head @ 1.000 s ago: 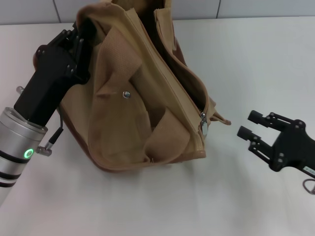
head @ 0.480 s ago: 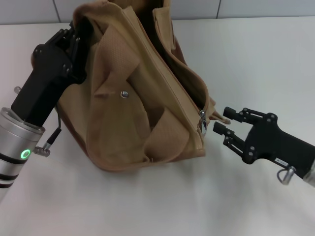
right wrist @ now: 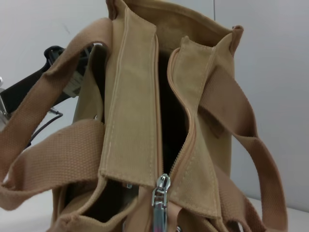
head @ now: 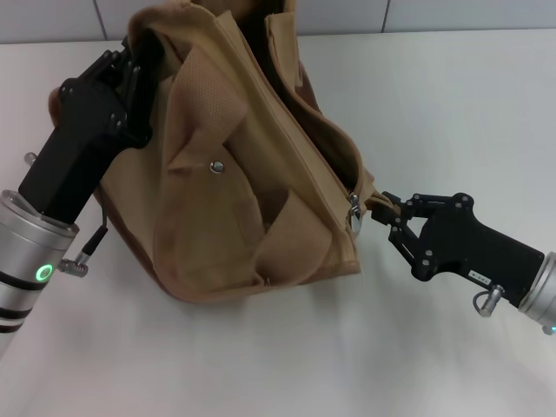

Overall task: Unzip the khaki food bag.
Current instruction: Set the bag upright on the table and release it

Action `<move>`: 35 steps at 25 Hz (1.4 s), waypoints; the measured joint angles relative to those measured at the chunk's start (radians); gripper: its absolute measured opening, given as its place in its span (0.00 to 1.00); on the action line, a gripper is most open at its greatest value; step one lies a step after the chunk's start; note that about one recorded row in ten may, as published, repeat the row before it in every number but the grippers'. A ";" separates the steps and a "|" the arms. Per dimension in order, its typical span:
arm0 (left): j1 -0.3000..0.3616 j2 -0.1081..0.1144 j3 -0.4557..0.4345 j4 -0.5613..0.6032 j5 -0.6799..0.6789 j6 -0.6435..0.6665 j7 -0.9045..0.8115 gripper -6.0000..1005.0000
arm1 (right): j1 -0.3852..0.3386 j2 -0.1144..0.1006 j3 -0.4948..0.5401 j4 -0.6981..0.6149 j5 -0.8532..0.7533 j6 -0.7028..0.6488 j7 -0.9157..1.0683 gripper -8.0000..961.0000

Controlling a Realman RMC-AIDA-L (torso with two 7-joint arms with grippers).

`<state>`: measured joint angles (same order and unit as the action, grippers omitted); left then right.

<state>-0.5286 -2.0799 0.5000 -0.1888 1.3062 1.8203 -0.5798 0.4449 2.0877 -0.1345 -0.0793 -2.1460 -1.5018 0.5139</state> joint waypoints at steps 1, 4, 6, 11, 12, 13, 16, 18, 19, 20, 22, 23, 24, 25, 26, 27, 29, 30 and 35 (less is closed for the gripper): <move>0.000 0.000 0.000 0.000 0.000 0.000 0.000 0.06 | 0.001 0.000 0.000 0.002 0.000 0.000 0.000 0.12; 0.001 0.000 0.003 -0.001 0.002 0.001 0.000 0.06 | 0.002 0.000 0.002 0.009 0.000 0.001 0.000 0.11; 0.001 0.000 0.004 -0.001 0.002 0.001 0.000 0.06 | 0.001 0.000 0.002 0.015 0.001 0.001 -0.001 0.10; 0.006 0.002 0.009 0.013 0.043 0.001 0.000 0.06 | -0.009 -0.001 0.024 0.019 0.014 -0.036 0.003 0.09; 0.008 0.004 0.009 0.021 0.059 0.002 0.000 0.06 | -0.013 -0.002 0.040 0.019 0.014 -0.052 0.007 0.08; 0.010 0.004 0.010 0.027 0.068 0.002 0.000 0.06 | -0.016 -0.003 0.056 0.018 0.015 -0.069 0.009 0.09; 0.018 0.005 0.011 0.045 0.090 0.005 -0.002 0.06 | -0.019 -0.005 0.079 0.016 0.015 -0.104 0.013 0.10; 0.025 0.006 0.011 0.052 0.091 0.008 -0.011 0.06 | -0.017 -0.005 0.081 0.014 0.015 -0.121 0.020 0.10; 0.028 0.006 0.011 0.059 0.091 0.008 -0.021 0.06 | -0.015 -0.006 0.083 0.013 0.015 -0.130 0.026 0.11; 0.032 0.006 0.011 0.070 0.092 0.009 -0.040 0.06 | -0.015 -0.006 0.087 0.011 0.015 -0.142 0.037 0.11; 0.038 0.006 0.013 0.088 0.092 0.009 -0.079 0.06 | -0.012 -0.007 0.097 -0.002 0.015 -0.171 0.065 0.12; 0.038 0.006 0.013 0.088 0.092 0.009 -0.079 0.06 | -0.011 -0.008 0.103 -0.013 0.015 -0.190 0.086 0.12; 0.039 0.006 0.022 0.106 0.093 0.009 -0.119 0.06 | -0.008 -0.009 0.112 -0.028 0.015 -0.207 0.115 0.12; 0.040 0.006 0.030 0.119 0.093 0.009 -0.146 0.06 | -0.005 -0.009 0.122 -0.048 0.015 -0.227 0.151 0.13; 0.041 0.006 0.033 0.125 0.093 0.009 -0.159 0.06 | -0.002 -0.009 0.129 -0.063 0.015 -0.242 0.180 0.13; 0.042 0.006 0.036 0.129 0.093 0.009 -0.169 0.06 | 0.003 -0.009 0.137 -0.080 0.015 -0.256 0.211 0.13; 0.048 0.007 0.037 0.135 0.093 0.008 -0.209 0.06 | 0.012 -0.009 0.151 -0.112 0.016 -0.293 0.282 0.14; 0.051 0.007 0.037 0.138 0.093 0.004 -0.242 0.06 | 0.015 -0.009 0.157 -0.126 0.019 -0.310 0.312 0.14; 0.090 0.009 0.036 0.171 0.094 -0.079 -0.340 0.06 | 0.036 -0.011 0.161 -0.179 0.060 -0.349 0.455 0.16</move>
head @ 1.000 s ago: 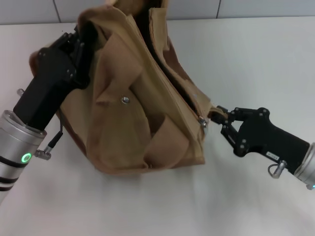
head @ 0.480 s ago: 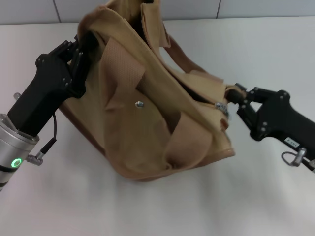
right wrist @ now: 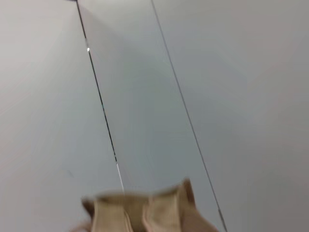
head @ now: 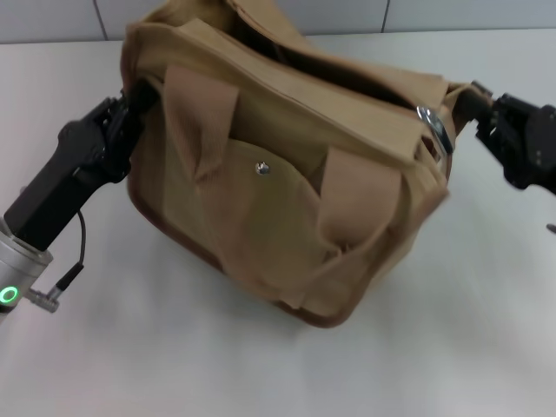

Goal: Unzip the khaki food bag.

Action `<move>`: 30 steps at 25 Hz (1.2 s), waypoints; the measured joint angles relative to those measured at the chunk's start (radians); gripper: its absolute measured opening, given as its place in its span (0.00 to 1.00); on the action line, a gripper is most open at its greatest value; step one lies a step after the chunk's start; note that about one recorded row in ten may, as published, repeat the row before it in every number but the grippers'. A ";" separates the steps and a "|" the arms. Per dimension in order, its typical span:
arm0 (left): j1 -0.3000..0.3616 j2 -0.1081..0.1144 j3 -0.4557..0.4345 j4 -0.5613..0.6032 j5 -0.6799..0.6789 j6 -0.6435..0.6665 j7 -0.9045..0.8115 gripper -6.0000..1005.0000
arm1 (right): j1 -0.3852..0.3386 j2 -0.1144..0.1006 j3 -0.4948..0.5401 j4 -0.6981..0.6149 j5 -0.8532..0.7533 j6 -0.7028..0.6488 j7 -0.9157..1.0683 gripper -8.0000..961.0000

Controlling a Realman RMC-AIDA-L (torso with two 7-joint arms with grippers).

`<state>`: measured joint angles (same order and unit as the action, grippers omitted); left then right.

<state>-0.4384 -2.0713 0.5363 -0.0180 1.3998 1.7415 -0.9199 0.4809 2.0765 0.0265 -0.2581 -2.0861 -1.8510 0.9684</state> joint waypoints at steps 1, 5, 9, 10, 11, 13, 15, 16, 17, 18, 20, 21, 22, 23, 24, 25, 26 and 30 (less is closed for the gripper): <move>0.005 0.000 -0.001 0.002 0.000 -0.017 -0.004 0.06 | 0.005 0.000 -0.002 -0.003 0.020 0.009 0.024 0.16; 0.029 0.001 -0.015 0.003 -0.007 -0.132 -0.044 0.09 | 0.022 0.004 -0.007 0.002 0.063 0.055 0.067 0.18; 0.041 0.001 -0.021 0.005 -0.010 -0.184 -0.069 0.12 | 0.040 0.005 -0.008 0.015 0.066 0.092 0.086 0.19; 0.042 0.002 -0.020 0.006 -0.010 -0.185 -0.077 0.16 | 0.041 0.005 -0.007 0.021 0.067 0.104 0.099 0.19; 0.043 0.003 -0.019 0.010 -0.009 -0.185 -0.092 0.20 | 0.042 0.005 -0.005 0.025 0.068 0.114 0.113 0.20; 0.049 0.006 0.002 0.059 0.011 -0.170 -0.158 0.27 | 0.039 0.005 -0.004 0.026 0.069 0.120 0.133 0.20; 0.058 0.007 0.027 0.118 0.030 -0.144 -0.206 0.34 | 0.031 0.004 -0.003 0.026 0.071 0.108 0.147 0.21; 0.063 0.007 0.039 0.145 0.036 -0.127 -0.221 0.38 | 0.026 0.003 -0.002 0.024 0.074 0.092 0.161 0.21; 0.070 0.007 0.048 0.174 0.038 -0.105 -0.231 0.43 | 0.021 0.000 -0.001 0.020 0.080 0.073 0.180 0.22; 0.081 0.011 0.052 0.208 0.038 -0.074 -0.233 0.47 | 0.016 -0.003 0.000 0.016 0.088 0.054 0.205 0.26; 0.096 0.021 0.053 0.260 0.038 -0.024 -0.239 0.57 | 0.003 -0.009 0.001 -0.005 0.111 -0.003 0.266 0.34; 0.101 0.032 0.053 0.286 0.039 0.006 -0.247 0.59 | -0.002 -0.012 0.001 -0.024 0.124 -0.037 0.300 0.38; 0.104 0.047 0.055 0.309 0.040 0.034 -0.256 0.60 | -0.006 -0.014 0.000 -0.036 0.132 -0.062 0.318 0.42; 0.103 0.060 0.061 0.323 0.045 0.059 -0.262 0.62 | -0.011 -0.017 -0.002 -0.053 0.143 -0.096 0.339 0.47; 0.102 0.079 0.071 0.336 0.052 0.092 -0.268 0.64 | -0.015 -0.022 -0.005 -0.066 0.152 -0.137 0.350 0.51; 0.097 0.101 0.087 0.345 0.064 0.131 -0.268 0.66 | -0.018 -0.026 -0.013 -0.081 0.155 -0.180 0.354 0.56; 0.093 0.116 0.106 0.354 0.072 0.157 -0.268 0.68 | -0.018 -0.028 -0.020 -0.090 0.155 -0.210 0.354 0.60; 0.089 0.152 0.237 0.440 0.094 0.224 -0.273 0.76 | -0.019 -0.033 -0.190 -0.168 0.147 -0.312 0.330 0.70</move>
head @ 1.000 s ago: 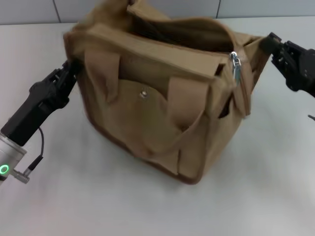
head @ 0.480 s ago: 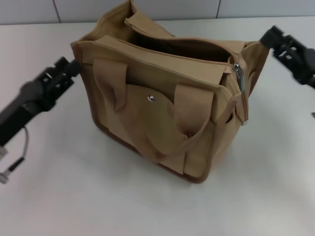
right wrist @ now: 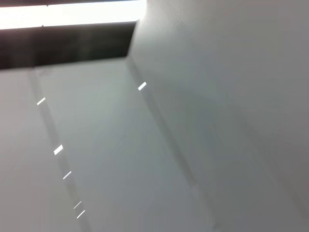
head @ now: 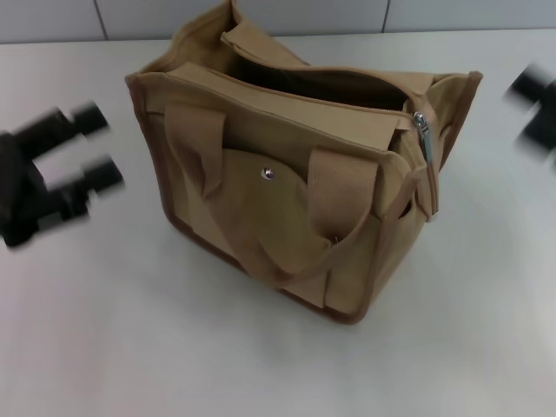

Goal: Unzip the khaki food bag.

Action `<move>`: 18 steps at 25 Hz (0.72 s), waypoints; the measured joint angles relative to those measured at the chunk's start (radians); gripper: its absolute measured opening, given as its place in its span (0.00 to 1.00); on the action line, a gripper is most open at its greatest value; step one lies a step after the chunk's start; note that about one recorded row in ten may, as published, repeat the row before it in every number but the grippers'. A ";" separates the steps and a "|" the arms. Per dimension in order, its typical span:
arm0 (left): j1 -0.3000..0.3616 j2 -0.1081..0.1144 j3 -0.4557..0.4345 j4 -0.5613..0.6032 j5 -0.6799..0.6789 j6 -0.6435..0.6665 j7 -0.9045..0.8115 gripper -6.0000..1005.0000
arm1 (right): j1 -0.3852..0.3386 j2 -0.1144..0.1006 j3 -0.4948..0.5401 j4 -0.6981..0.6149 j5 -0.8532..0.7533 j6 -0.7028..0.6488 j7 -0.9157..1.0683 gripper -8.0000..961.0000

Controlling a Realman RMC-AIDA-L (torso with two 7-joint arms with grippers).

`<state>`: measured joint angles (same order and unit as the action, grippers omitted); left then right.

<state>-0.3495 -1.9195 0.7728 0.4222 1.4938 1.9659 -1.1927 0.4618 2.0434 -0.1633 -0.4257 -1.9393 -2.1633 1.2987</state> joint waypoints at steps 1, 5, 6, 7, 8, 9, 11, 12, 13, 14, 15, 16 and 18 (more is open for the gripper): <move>0.002 0.005 0.041 0.022 0.001 0.007 -0.002 0.78 | 0.000 0.000 -0.067 -0.018 0.000 -0.013 -0.011 0.70; 0.003 0.030 0.200 0.077 0.009 0.016 -0.011 0.77 | 0.000 0.004 -0.343 -0.056 0.000 -0.017 -0.098 0.70; 0.002 0.035 0.222 0.078 0.011 0.017 -0.014 0.77 | 0.000 0.007 -0.395 -0.057 -0.001 -0.017 -0.128 0.70; 0.000 0.042 0.252 0.079 0.015 0.017 -0.016 0.77 | 0.001 0.012 -0.438 -0.057 -0.001 -0.016 -0.155 0.70; -0.001 0.046 0.268 0.079 0.018 0.018 -0.016 0.77 | 0.001 0.017 -0.464 -0.058 -0.001 -0.015 -0.175 0.70; -0.001 0.048 0.279 0.079 0.024 0.018 -0.016 0.77 | 0.001 0.024 -0.487 -0.058 -0.002 -0.013 -0.198 0.70; 0.001 0.050 0.288 0.080 0.036 0.018 -0.016 0.77 | 0.000 0.032 -0.505 -0.056 -0.002 0.003 -0.232 0.70; 0.003 0.050 0.287 0.080 0.038 0.018 -0.016 0.77 | 0.000 0.035 -0.508 -0.053 -0.003 0.014 -0.240 0.70; 0.005 0.050 0.286 0.080 0.038 0.018 -0.016 0.77 | 0.000 0.036 -0.509 -0.046 -0.003 0.032 -0.244 0.70; 0.007 0.050 0.285 0.080 0.038 0.018 -0.017 0.77 | 0.000 0.036 -0.510 -0.041 -0.004 0.044 -0.246 0.70; 0.009 0.050 0.285 0.080 0.038 0.018 -0.019 0.77 | 0.000 0.036 -0.510 -0.037 -0.004 0.054 -0.246 0.70; 0.010 0.050 0.286 0.079 0.038 0.019 -0.021 0.77 | 0.000 0.036 -0.510 -0.035 -0.004 0.061 -0.246 0.70; 0.013 0.050 0.287 0.080 0.038 0.020 -0.026 0.77 | 0.000 0.037 -0.507 -0.027 -0.002 0.073 -0.248 0.70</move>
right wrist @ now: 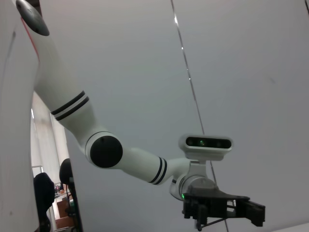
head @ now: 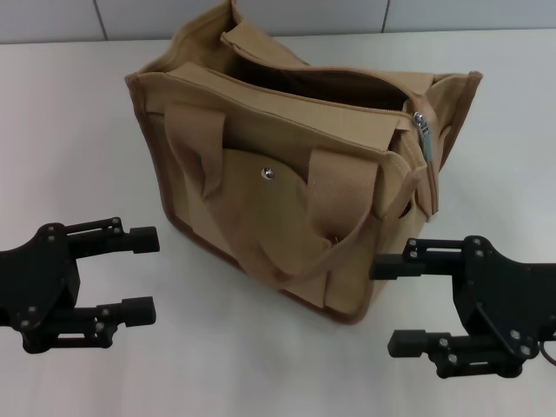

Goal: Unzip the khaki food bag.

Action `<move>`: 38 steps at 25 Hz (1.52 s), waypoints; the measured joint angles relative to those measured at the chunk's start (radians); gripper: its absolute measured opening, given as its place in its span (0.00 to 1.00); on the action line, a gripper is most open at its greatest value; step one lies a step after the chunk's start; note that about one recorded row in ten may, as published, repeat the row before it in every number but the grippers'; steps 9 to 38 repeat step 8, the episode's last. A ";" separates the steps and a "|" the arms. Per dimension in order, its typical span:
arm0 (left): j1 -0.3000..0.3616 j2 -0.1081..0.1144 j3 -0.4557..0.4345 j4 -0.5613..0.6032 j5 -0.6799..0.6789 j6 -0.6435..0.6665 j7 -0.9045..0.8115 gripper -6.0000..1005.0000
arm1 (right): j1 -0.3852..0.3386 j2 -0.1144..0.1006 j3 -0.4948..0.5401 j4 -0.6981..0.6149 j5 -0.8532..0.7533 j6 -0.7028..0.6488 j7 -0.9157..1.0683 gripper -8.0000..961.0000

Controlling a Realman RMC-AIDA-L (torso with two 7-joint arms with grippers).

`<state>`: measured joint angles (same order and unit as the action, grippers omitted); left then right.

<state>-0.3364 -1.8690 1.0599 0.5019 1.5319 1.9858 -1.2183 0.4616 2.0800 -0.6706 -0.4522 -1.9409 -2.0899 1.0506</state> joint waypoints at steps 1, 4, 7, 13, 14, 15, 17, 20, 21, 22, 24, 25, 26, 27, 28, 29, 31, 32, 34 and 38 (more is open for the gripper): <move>0.001 0.000 0.001 0.001 0.000 0.001 -0.001 0.77 | 0.000 0.000 0.000 0.000 0.000 0.000 0.000 0.70; 0.004 0.000 -0.002 0.001 0.000 0.001 -0.001 0.77 | 0.000 0.000 0.003 0.007 0.002 0.017 -0.001 0.70; 0.004 0.001 -0.001 0.001 0.000 0.002 -0.001 0.77 | 0.001 0.001 -0.001 0.011 0.002 0.039 -0.001 0.70; 0.004 0.001 0.001 0.001 0.000 0.002 -0.001 0.77 | 0.001 0.001 -0.001 0.012 0.002 0.045 0.000 0.70; 0.004 0.001 0.001 0.001 0.000 0.002 -0.001 0.77 | 0.001 0.001 -0.001 0.012 0.002 0.045 0.000 0.70; 0.004 0.001 0.001 0.001 0.000 0.002 -0.001 0.77 | 0.001 0.001 -0.001 0.012 0.002 0.045 0.000 0.70; 0.004 0.001 0.001 0.001 0.000 0.002 -0.001 0.77 | 0.001 0.001 -0.001 0.012 0.002 0.045 0.000 0.70; 0.004 0.001 0.001 0.001 0.000 0.002 -0.001 0.77 | 0.001 0.001 -0.001 0.012 0.002 0.045 0.000 0.70; 0.004 0.001 0.001 0.001 0.000 0.002 -0.001 0.77 | 0.001 0.001 -0.001 0.012 0.002 0.045 0.000 0.70; 0.004 0.001 0.001 0.001 0.000 0.002 -0.001 0.77 | 0.001 0.001 -0.001 0.012 0.002 0.045 0.000 0.70; 0.004 0.001 0.001 0.001 0.000 0.002 -0.001 0.77 | 0.001 0.001 -0.001 0.012 0.002 0.045 0.000 0.70; 0.004 0.001 0.001 0.001 0.000 0.002 -0.001 0.77 | 0.001 0.001 -0.001 0.012 0.002 0.045 0.000 0.70; 0.004 0.001 0.001 0.001 0.000 0.002 -0.001 0.77 | 0.001 0.001 -0.001 0.012 0.002 0.045 0.000 0.70; 0.004 0.001 0.001 0.001 0.000 0.002 -0.001 0.77 | 0.001 0.001 -0.001 0.012 0.002 0.045 0.000 0.70; 0.004 0.001 0.001 0.001 0.000 0.002 -0.001 0.77 | 0.001 0.001 -0.001 0.012 0.002 0.045 0.000 0.70; 0.004 0.001 0.001 0.001 0.000 0.002 -0.001 0.77 | 0.001 0.001 -0.001 0.012 0.002 0.045 0.000 0.70; 0.004 0.001 0.001 0.001 0.000 0.002 -0.001 0.77 | 0.001 0.001 -0.001 0.012 0.002 0.045 0.000 0.70; 0.004 0.001 0.001 0.001 0.000 0.002 -0.001 0.77 | 0.001 0.001 -0.001 0.012 0.002 0.045 0.000 0.70; 0.004 0.001 0.001 0.001 0.000 0.002 -0.001 0.77 | 0.001 0.001 -0.001 0.012 0.002 0.045 0.000 0.70; 0.004 0.001 0.001 0.001 0.000 0.002 -0.001 0.77 | 0.001 0.001 -0.001 0.012 0.002 0.045 0.000 0.70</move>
